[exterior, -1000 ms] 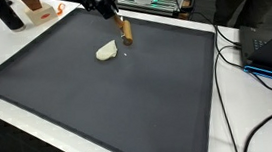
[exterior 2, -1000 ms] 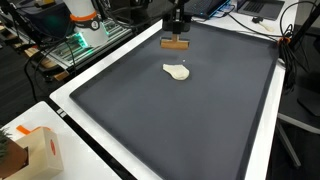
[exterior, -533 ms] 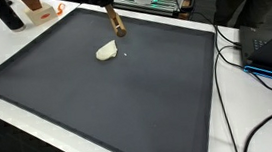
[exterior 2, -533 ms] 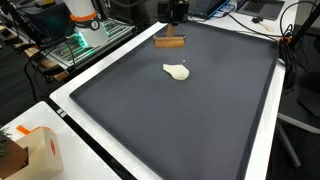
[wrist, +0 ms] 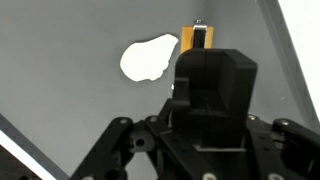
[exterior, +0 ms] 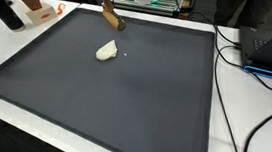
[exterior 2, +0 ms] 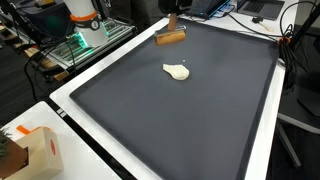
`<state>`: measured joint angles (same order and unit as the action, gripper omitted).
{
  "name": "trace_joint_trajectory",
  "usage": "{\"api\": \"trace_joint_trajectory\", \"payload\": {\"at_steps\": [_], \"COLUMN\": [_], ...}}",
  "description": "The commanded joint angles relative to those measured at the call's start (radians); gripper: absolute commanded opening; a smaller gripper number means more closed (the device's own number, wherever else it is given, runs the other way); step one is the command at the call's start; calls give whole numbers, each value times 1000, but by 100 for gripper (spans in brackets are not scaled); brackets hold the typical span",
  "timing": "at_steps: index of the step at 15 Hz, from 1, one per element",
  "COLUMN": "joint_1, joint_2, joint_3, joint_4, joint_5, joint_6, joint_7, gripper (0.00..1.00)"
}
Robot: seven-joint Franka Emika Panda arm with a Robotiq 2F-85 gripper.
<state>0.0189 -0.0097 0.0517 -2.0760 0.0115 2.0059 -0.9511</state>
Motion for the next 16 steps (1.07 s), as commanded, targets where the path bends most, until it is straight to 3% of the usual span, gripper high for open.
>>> {"api": "trace_joint_trajectory", "payload": {"at_steps": [1,3,4,12,13,16], "joint_1": [14,16,17,16,14,10], "joint_2": [-50,-16,-18,-9,9,56], "joint_3": [-2,-6,-6,-6,-9,-9], "joint_4": [-22,1,2,3,6,-1], "joint_5": [-33,-9,-9,-9,0,-30], "joint_6": [-13,-2,-2,-1,0,28], "joint_7": [-92,-71,-74,-73,-129,-219], "gripper": [24,24,49,49,24,24]}}
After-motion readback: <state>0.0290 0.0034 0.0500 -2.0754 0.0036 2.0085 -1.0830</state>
